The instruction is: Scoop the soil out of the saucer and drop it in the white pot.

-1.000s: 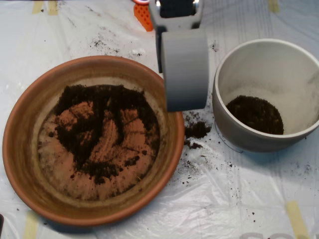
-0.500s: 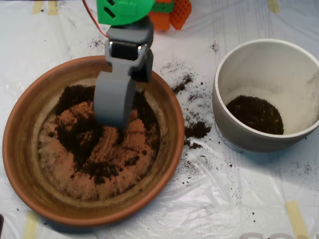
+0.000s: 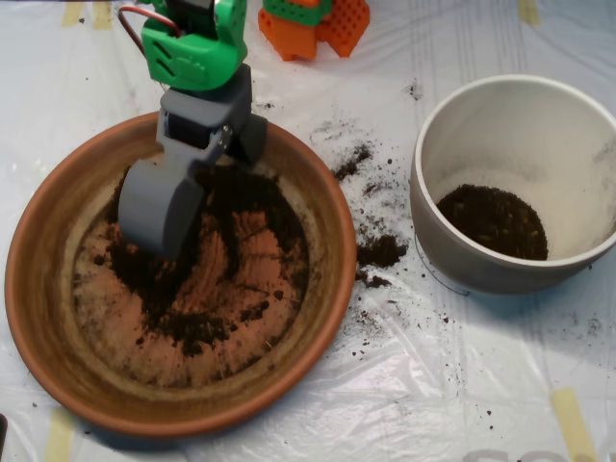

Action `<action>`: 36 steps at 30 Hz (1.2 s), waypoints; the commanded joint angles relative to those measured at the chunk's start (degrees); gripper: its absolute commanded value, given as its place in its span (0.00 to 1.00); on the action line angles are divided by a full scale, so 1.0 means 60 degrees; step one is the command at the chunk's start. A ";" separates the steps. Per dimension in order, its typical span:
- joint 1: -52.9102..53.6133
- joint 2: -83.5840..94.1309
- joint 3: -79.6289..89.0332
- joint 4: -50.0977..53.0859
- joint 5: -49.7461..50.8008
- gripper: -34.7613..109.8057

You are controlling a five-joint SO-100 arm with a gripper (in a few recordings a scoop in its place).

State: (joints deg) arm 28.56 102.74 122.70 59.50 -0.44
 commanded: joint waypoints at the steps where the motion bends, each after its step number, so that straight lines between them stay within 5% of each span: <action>1: 0.0308 -0.0132 -0.0542 0.0029 -0.0249 0.65; 20: 0.1011 -0.4189 -0.4687 0.1289 -0.0630 0.68; 36: 0.0498 -0.4233 -0.4248 0.0879 -0.1523 0.66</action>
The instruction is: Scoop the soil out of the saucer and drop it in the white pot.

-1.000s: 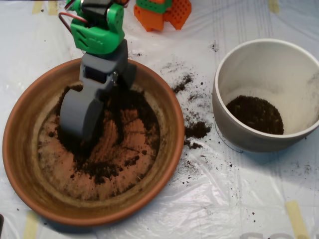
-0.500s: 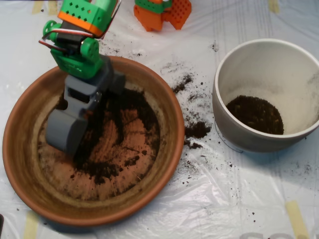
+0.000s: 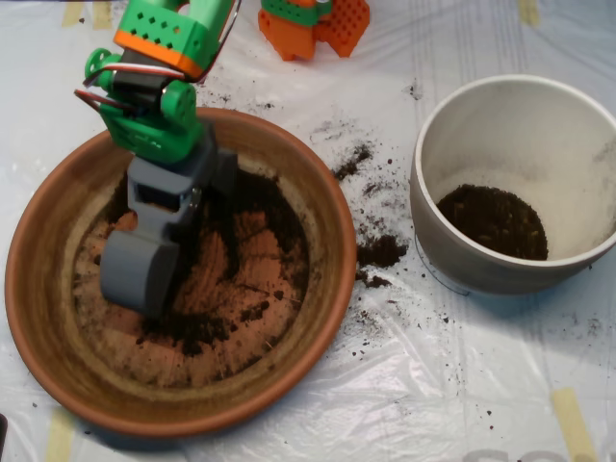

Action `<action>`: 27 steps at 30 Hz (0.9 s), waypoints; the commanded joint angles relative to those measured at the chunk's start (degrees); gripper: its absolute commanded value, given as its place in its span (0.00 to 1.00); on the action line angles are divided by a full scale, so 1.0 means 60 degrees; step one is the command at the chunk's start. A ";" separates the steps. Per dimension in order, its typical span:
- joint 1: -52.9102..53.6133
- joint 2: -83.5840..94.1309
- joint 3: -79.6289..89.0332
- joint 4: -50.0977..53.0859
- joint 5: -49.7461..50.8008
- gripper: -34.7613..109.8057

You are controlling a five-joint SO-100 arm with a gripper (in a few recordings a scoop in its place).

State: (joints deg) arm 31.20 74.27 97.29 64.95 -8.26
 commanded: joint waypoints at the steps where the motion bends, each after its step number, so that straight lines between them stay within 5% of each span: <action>1: 0.0059 0.0527 0.0044 0.0000 -0.0249 0.66; 12: -0.0044 -0.0059 -0.0249 0.0879 -0.0630 0.65; 27: 0.0249 -0.0293 -0.0732 0.0894 -0.0615 0.44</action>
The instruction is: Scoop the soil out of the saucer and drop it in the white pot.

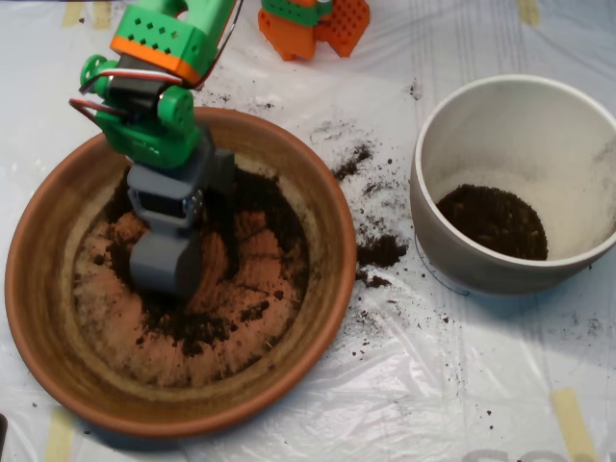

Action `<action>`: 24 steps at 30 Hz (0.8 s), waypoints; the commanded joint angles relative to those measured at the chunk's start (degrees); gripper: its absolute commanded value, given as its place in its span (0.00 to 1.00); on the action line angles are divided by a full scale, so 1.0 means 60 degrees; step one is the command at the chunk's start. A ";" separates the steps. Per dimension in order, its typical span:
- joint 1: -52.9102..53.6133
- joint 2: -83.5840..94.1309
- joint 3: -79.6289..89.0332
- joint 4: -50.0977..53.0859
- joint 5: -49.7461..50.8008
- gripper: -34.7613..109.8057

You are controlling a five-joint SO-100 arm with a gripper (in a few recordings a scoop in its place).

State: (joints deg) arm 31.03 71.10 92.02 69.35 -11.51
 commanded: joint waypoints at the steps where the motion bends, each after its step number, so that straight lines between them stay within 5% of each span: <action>1: 0.0293 0.0249 0.0176 0.0161 -0.0088 0.44; 15: 0.0601 0.2974 0.3501 -0.2388 -0.0645 0.42; 24: 0.0688 0.3369 0.4087 -0.3032 -0.0586 0.31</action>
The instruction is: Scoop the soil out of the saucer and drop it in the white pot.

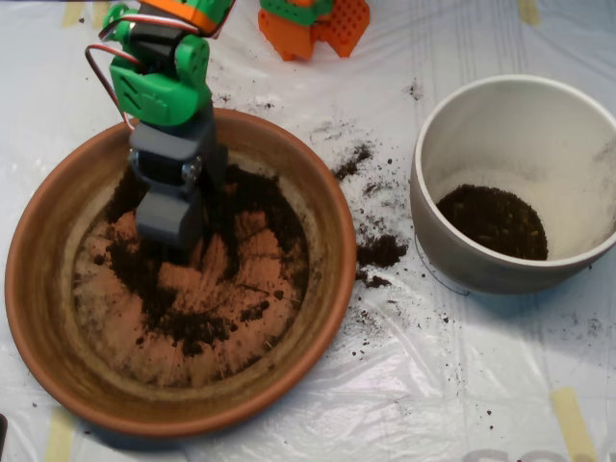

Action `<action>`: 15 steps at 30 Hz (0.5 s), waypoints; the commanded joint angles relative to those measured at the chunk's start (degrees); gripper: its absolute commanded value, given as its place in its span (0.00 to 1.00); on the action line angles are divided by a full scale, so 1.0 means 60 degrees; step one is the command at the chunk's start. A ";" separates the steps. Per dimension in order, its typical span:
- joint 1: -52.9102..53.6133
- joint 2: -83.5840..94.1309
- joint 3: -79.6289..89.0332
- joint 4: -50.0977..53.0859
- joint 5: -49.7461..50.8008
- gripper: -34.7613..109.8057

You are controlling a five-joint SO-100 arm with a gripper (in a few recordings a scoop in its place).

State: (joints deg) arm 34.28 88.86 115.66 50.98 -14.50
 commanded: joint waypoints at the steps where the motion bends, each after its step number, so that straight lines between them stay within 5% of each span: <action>1: 0.0132 0.0439 0.0146 0.0015 -0.0073 0.29; 15: -0.2300 0.3940 0.0527 0.1362 0.0674 0.24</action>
State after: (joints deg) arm 23.73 101.87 120.50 56.95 -12.39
